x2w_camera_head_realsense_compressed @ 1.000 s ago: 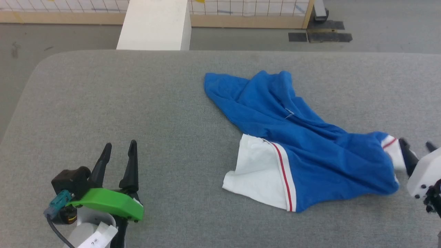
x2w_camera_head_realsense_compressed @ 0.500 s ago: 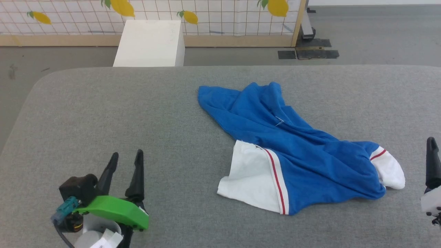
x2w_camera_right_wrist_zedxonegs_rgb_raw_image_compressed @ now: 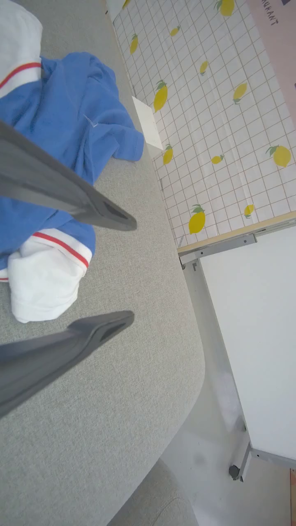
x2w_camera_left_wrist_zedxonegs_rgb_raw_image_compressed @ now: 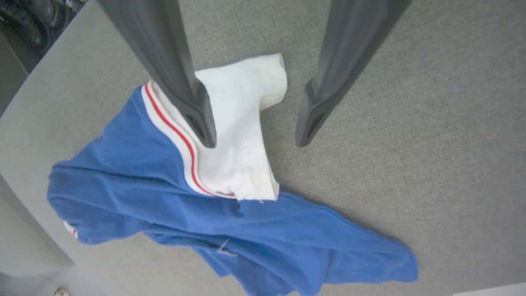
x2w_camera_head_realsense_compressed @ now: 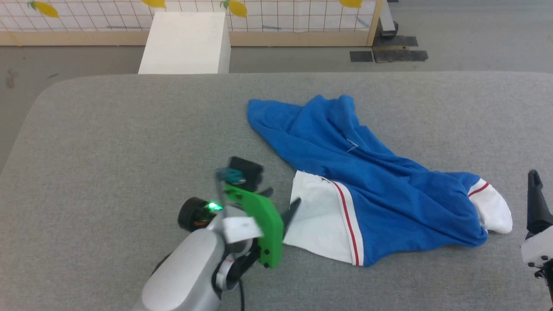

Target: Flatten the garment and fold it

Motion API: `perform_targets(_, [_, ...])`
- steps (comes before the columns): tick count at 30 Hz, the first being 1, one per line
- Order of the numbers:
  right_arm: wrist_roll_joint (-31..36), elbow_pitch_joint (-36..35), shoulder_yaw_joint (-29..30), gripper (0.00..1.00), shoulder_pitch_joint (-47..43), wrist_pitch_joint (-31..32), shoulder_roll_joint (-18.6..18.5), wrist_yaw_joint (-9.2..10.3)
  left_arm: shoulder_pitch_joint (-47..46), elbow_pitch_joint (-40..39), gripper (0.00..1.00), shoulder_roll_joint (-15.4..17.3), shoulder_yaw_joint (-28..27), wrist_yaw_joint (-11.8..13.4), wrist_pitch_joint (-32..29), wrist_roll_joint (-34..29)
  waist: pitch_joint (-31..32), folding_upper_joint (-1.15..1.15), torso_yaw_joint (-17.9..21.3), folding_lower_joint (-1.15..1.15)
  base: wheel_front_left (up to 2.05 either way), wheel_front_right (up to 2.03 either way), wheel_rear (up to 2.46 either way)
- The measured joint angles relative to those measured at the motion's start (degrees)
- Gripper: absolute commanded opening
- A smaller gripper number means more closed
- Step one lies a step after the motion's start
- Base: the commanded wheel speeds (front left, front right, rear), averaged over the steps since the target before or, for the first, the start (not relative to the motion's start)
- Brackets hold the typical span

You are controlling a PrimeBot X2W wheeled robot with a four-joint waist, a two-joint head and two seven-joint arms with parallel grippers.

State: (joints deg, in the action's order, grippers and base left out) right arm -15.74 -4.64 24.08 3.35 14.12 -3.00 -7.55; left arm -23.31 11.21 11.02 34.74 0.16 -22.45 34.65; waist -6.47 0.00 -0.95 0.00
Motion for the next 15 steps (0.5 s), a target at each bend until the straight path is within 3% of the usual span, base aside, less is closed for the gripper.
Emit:
perform_targets(6, [-0.58,0.36,-0.62,1.00,0.30,-0.19,0.03,0.00,-6.30,5.34,1.00,-0.09,6.32,0.66,-16.48,-1.71,-1.53,0.00,1.01,0.00,0.00,0.00,0.00])
perform_targets(15, [-1.16,0.91,-0.68,1.00,0.57,-1.14,0.05,0.00,-10.29,11.24,1.00,0.30,12.29,0.69,-25.32,-6.36,-4.00,0.00,3.44,0.00,0.00,0.00,0.00])
